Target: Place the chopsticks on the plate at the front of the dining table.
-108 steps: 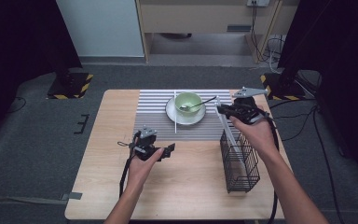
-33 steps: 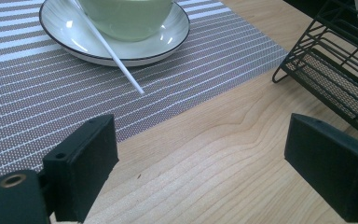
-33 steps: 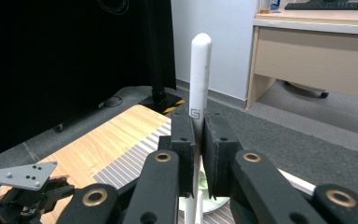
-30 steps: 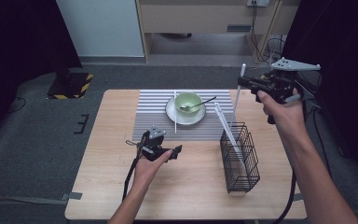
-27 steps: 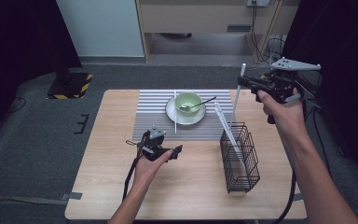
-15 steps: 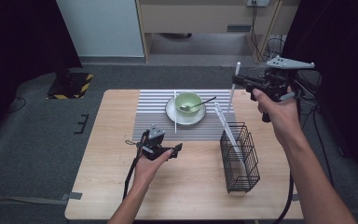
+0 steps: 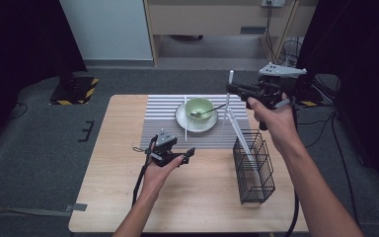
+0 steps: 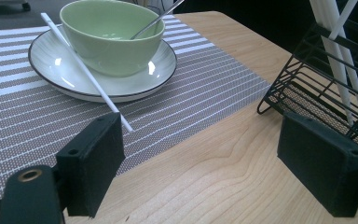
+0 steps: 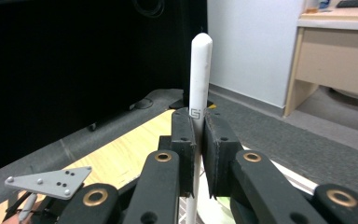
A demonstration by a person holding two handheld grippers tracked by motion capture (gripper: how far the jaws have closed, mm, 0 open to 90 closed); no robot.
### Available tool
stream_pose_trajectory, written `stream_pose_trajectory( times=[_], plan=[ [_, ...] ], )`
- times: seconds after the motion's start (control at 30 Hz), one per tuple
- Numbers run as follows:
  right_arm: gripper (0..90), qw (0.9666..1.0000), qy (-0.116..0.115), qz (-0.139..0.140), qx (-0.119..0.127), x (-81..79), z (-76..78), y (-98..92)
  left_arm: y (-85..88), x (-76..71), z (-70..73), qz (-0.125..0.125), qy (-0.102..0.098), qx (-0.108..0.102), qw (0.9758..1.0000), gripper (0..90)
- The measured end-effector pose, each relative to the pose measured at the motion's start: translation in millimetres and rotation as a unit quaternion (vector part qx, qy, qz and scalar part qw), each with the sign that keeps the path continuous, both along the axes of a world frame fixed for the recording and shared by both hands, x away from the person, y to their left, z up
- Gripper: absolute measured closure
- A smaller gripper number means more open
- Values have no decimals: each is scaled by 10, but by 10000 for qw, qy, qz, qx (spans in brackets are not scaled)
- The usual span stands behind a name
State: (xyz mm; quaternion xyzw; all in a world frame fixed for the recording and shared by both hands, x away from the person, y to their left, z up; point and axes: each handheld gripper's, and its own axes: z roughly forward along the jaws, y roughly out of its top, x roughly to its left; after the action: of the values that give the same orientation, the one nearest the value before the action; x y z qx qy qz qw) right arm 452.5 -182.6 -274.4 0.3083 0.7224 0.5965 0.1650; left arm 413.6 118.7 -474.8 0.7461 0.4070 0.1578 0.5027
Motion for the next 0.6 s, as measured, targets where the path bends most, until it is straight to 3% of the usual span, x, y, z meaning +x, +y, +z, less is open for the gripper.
stream_pose_trajectory(
  times=[0.1, 0.33, 0.6],
  plan=[
    [837, 9999, 38, 73, -57, 33, -41, 85, -30, 21, 23, -48, 53, -27, 10000, 141],
    [837, 9998, 145, 101, -83, 111, -106, 200, -74, 29, 89, -150, -57, -90, 9998, 139],
    [837, 9996, 218, 166, -37, 151, -158, 303, -58, 72, 125, -130, -112, -384, 9991, 163]
  ],
)
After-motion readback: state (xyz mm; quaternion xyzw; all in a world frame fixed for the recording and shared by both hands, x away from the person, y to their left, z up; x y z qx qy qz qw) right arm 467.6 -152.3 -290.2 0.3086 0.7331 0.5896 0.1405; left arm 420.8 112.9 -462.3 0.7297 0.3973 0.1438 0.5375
